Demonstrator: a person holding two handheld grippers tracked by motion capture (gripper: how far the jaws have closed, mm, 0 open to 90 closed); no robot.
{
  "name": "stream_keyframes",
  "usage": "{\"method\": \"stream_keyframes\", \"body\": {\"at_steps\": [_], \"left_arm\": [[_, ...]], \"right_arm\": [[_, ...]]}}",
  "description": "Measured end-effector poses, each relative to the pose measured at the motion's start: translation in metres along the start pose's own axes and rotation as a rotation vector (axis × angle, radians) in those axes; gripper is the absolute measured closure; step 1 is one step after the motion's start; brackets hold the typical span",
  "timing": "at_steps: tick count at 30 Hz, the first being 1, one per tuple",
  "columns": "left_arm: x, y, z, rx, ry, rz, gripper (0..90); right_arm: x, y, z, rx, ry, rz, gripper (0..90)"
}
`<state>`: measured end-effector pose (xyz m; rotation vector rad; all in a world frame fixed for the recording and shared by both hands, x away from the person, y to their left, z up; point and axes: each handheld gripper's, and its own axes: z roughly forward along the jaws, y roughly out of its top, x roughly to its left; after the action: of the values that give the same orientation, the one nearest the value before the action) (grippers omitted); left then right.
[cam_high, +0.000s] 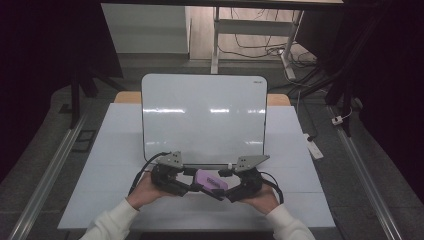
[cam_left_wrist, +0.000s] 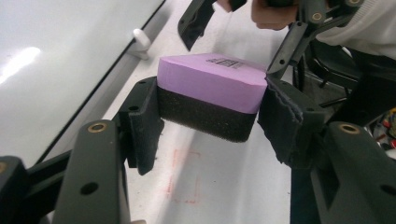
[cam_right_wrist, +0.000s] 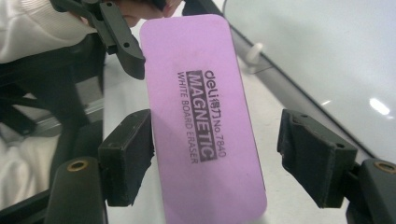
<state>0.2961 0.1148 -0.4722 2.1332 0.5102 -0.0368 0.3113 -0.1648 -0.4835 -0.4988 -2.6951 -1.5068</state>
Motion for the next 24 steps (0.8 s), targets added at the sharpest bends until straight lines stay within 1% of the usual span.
{"method": "stream_keyframes", "body": {"at_steps": [2, 3, 7, 8, 12, 15, 21, 23, 24], "left_arm": [[0.002, 0.0, -0.001, -0.007, 0.022, -0.031, 40.7], [0.004, -0.001, -0.002, -0.013, 0.03, -0.047, 40.8], [0.009, -0.002, -0.003, -0.034, 0.052, -0.102, 40.7], [0.01, -0.002, -0.003, -0.034, 0.058, -0.111, 40.8], [0.011, -0.002, -0.003, -0.042, 0.068, -0.139, 40.8], [0.013, -0.001, -0.002, -0.056, 0.064, -0.167, 40.8], [0.018, 0.0, 0.0, -0.079, 0.028, -0.222, 40.8], [0.018, 0.001, 0.001, -0.084, 0.019, -0.24, 40.8], [0.018, 0.001, 0.002, -0.083, 0.016, -0.245, 40.8]], "right_arm": [[0.002, 0.002, -0.003, -0.019, -0.031, -0.016, 27.3], [0.005, 0.003, -0.004, -0.027, -0.061, -0.032, 28.3], [0.019, 0.007, -0.005, -0.034, -0.174, -0.124, 32.6], [0.023, 0.008, -0.003, -0.034, -0.194, -0.144, 33.6], [0.035, 0.008, 0.007, 0.0, -0.293, -0.229, 37.7], [0.042, 0.007, 0.015, 0.035, -0.36, -0.283, 39.0], [0.051, 0.006, 0.023, 0.061, -0.467, -0.367, 43.3], [0.054, 0.006, 0.027, 0.065, -0.502, -0.392, 46.0], [0.055, 0.006, 0.028, 0.076, -0.521, -0.411, 48.1]]}}
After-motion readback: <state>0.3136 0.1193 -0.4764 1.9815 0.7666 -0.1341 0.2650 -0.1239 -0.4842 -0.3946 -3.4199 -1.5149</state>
